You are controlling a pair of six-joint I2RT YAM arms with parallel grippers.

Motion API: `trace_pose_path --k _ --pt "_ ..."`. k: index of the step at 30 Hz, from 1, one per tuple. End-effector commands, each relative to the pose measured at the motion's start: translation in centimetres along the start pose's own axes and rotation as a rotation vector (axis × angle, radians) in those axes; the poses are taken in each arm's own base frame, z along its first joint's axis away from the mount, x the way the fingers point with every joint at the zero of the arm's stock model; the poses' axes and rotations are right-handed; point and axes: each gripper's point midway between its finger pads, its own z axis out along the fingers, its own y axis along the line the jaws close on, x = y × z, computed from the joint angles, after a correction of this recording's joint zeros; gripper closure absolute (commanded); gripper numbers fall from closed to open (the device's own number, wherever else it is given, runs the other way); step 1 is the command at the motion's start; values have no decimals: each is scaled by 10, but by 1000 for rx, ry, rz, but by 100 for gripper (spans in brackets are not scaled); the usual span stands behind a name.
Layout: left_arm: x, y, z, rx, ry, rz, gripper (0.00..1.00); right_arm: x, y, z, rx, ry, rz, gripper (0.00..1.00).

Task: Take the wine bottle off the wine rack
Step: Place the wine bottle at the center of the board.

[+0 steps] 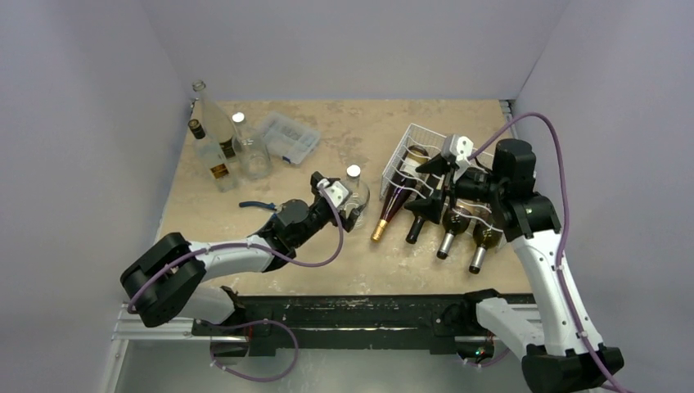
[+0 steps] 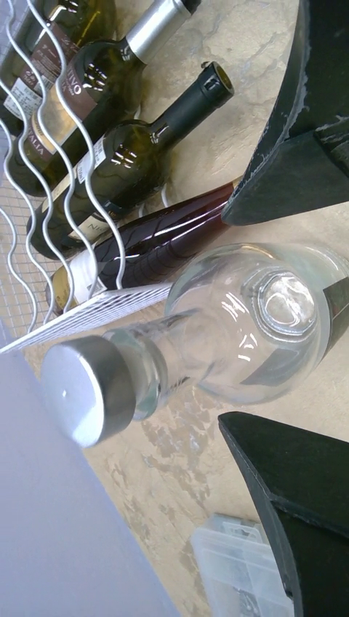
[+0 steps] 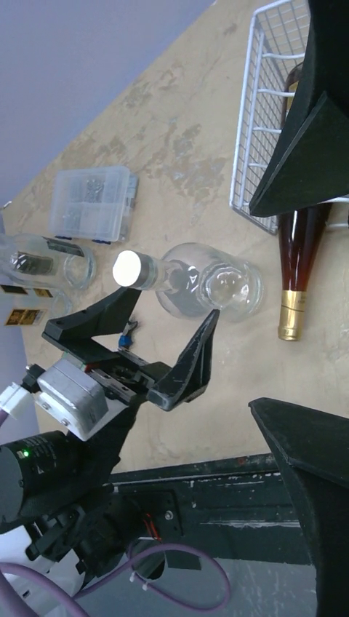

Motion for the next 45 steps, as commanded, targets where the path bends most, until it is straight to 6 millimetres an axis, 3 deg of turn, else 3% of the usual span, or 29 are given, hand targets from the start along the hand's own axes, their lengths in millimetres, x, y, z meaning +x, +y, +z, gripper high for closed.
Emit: trace_pose_path --k 1,12,15,21,32,41,45 --pt "-34 9 -7 -5 -101 -72 0 -12 7 -6 -40 -96 -116 1" --pt "-52 15 -26 6 -71 -354 0 14 12 -8 -52 -98 -134 1" --pt "-61 7 -31 59 -84 -376 0 21 8 -7 -32 -82 -138 1" --pt "-59 6 -30 74 -17 -315 0 26 5 -7 -19 -71 -141 1" --pt "-66 13 -11 111 -70 -6 0 31 2 -6 -10 -56 -139 1" --pt "-70 17 7 136 -138 -38 2 35 -1 -4 -8 -44 -133 1" --pt "-72 17 14 144 -145 -55 8 35 -1 -4 -9 -43 -133 1"
